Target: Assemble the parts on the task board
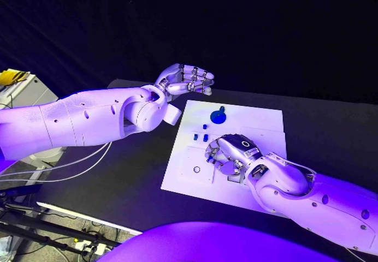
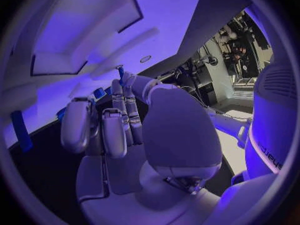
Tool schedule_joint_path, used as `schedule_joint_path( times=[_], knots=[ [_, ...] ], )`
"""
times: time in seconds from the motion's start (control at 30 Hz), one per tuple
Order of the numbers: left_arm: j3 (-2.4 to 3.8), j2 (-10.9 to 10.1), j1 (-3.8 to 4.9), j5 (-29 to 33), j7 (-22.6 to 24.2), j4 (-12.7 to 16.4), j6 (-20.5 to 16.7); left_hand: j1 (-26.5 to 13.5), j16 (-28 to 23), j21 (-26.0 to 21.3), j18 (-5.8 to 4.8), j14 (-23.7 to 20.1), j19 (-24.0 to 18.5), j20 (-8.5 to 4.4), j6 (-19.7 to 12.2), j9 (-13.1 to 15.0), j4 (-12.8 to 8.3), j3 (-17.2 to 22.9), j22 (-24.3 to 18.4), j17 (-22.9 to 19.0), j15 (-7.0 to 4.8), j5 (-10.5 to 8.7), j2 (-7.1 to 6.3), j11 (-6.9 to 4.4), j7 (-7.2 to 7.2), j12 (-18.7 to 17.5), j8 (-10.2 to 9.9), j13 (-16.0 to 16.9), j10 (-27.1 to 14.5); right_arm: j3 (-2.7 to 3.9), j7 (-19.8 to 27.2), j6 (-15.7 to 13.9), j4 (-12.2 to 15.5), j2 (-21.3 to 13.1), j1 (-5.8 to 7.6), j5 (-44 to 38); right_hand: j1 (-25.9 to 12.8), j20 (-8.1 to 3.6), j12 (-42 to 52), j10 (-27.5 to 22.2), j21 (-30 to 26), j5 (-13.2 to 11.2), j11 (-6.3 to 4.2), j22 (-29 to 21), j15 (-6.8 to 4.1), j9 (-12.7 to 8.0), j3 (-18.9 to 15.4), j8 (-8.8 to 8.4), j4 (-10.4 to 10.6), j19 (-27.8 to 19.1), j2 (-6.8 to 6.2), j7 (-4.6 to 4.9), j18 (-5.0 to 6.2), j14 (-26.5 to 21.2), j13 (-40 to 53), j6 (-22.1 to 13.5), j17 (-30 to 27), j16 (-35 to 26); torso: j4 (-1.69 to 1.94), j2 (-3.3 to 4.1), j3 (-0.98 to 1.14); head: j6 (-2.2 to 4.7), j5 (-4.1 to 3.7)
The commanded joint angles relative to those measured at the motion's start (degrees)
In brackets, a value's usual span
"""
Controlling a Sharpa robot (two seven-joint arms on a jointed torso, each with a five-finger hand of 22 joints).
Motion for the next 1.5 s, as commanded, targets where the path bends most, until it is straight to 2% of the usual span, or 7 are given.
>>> schedule_joint_path(
  times=[0.03, 0.77, 1.2, 1.33, 1.5],
  knots=[
    [0.04, 0.1, 0.04, 0.2, 0.0, 0.0, 0.6, -0.5, -0.2, -0.2, 0.63, -0.4, 0.4, -0.12, -0.1, 0.0, 0.1, -0.1, -0.1, 0.1, 0.01, 0.14, -0.10, 0.08, 0.26, 0.1, -0.3, 0.0, -0.3, -0.02, -0.2, 1.3, 0.0, 0.1, -0.08, -0.9, -0.2, 0.05, 0.2, 2.9, -0.2, 0.2, -2.66, 8.5, -0.36, 0.1, 0.1, -0.26, -0.4, -0.2, 0.53, 0.22, -0.54, 3.0, 0.1, 0.0, 0.4, 0.2, -0.02, 0.01, 0.01, 0.09, 0.03],
    [0.04, 0.1, 0.04, 0.0, -0.4, 0.0, 0.9, -0.5, -0.2, -0.3, 0.63, -0.4, 0.5, -0.10, -0.1, -0.1, 0.1, -0.1, -0.1, 0.2, 0.03, 0.15, -0.06, 0.11, 0.27, 0.1, -0.4, 0.0, -0.4, -0.04, -2.3, 0.7, -1.4, 1.1, -0.37, -3.0, -0.3, 0.09, 0.1, 2.9, -0.1, 0.2, -2.63, 8.5, -0.31, 0.1, 0.1, -0.38, -0.5, -0.2, 0.63, 0.25, -0.55, 3.0, 0.0, 0.0, 0.4, 0.2, 0.02, 0.02, 0.00, 0.12, -0.10],
    [0.04, 0.1, 0.05, 0.0, -0.5, 0.1, 0.9, -0.5, -0.2, -0.3, 0.63, -0.4, 0.5, -0.10, -0.1, -0.1, 0.1, -0.1, -0.1, 0.2, 0.03, 0.15, -0.06, 0.11, 0.27, 0.1, -0.4, 0.0, -0.4, -0.27, -1.5, 3.6, -1.2, 1.4, -0.74, -2.4, -0.5, 0.11, 0.0, 2.8, -0.6, 0.2, -2.59, 8.4, -0.29, 0.1, 0.1, -0.44, -0.6, -0.3, 0.65, 0.27, -0.48, 3.0, 0.0, 0.0, 0.4, 0.2, -0.02, 0.01, -0.05, -0.18, 0.12],
    [0.04, 0.1, 0.06, 0.0, -0.5, 0.0, 0.9, -0.5, -0.2, -0.3, 0.63, -0.4, 0.5, -0.10, -0.1, -0.1, 0.1, -0.1, -0.1, 0.2, 0.03, 0.15, -0.06, 0.11, 0.27, 0.1, -0.4, 0.0, -0.4, -0.35, -1.7, 4.4, -1.4, 1.4, -0.76, -2.3, -1.4, 0.30, -0.2, 1.9, -1.3, 0.2, -2.30, 8.3, -0.04, 0.1, -0.1, -0.95, -0.6, -0.6, 0.75, 0.47, -0.38, 3.0, -0.4, -0.5, 0.3, 0.2, -0.01, 0.01, -0.06, -0.18, 0.13],
    [0.04, 0.0, 0.08, 0.0, -0.6, 0.1, 0.8, -0.5, -0.3, -0.4, 0.63, -0.5, 0.5, -0.09, -0.1, 0.0, 0.1, -0.1, -0.2, 0.2, 0.05, 0.15, -0.05, 0.11, 0.27, 0.1, -0.4, 0.0, -0.5, -0.46, -2.5, 4.4, -1.9, 1.4, -0.76, -3.0, -3.6, 0.98, -0.3, -1.8, -3.9, 0.2, -1.27, 7.7, 0.82, -0.2, -0.9, -2.29, 0.0, -1.6, 0.26, 1.10, 0.01, 2.7, -1.5, -2.3, -0.8, -0.4, -0.03, -0.01, -0.03, -0.18, 0.16]
  ],
)
